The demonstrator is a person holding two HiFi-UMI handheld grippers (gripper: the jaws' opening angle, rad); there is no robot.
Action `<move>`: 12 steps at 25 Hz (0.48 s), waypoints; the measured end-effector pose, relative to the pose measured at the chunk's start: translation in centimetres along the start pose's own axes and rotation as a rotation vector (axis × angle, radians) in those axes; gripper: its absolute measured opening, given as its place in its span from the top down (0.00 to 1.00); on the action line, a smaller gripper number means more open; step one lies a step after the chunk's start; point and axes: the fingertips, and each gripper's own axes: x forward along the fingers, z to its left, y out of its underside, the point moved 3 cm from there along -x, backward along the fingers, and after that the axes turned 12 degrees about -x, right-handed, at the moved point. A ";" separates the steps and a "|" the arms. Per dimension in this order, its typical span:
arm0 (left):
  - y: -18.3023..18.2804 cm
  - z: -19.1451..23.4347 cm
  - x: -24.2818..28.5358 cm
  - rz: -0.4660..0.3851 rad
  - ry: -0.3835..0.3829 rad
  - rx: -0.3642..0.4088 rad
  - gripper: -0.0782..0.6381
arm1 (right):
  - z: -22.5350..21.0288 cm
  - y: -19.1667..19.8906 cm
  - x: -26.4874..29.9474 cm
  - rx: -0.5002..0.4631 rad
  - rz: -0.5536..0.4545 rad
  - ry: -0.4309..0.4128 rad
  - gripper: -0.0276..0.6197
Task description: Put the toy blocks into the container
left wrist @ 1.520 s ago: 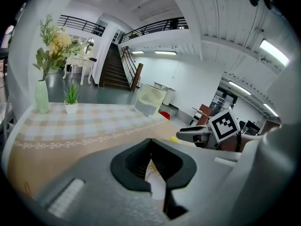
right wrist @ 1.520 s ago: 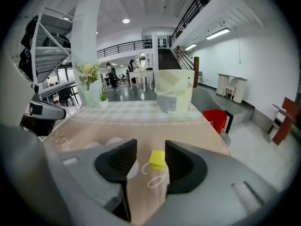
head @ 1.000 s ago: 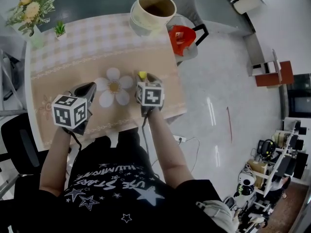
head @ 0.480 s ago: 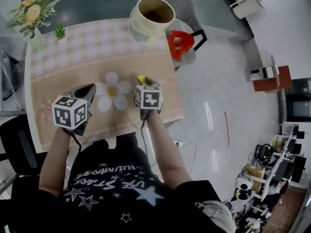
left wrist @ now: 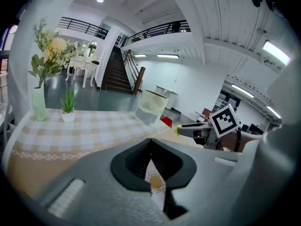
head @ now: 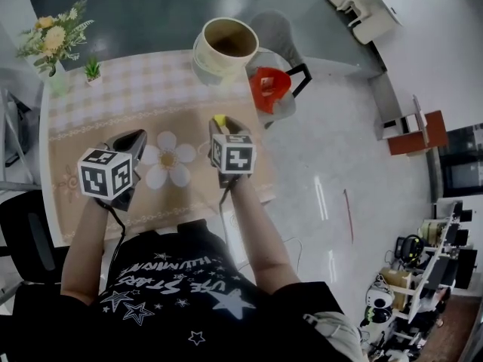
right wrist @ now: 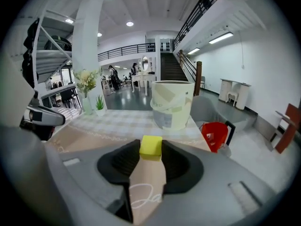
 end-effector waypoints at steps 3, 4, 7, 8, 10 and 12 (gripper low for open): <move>-1.5 -0.6 0.2 -0.032 -0.001 0.005 0.88 | -1.2 -2.2 -0.3 -0.018 -0.046 0.002 0.73; -2.0 -0.7 0.3 -0.041 -0.003 0.005 0.88 | -1.6 -3.0 -0.4 -0.024 -0.062 0.003 0.73; -3.2 -1.2 0.6 -0.066 -0.009 0.008 0.88 | -3.0 -5.0 -0.4 -0.042 -0.101 0.006 0.73; -3.5 -1.3 0.7 -0.072 -0.012 0.009 0.88 | -3.4 -5.7 -0.4 -0.048 -0.113 0.006 0.73; -4.3 -1.5 0.9 -0.086 -0.019 0.011 0.88 | -4.3 -7.0 -0.3 -0.059 -0.137 0.004 0.73; -5.2 -1.6 1.2 -0.102 -0.027 0.011 0.88 | -5.1 -8.3 -0.1 -0.070 -0.160 -0.002 0.73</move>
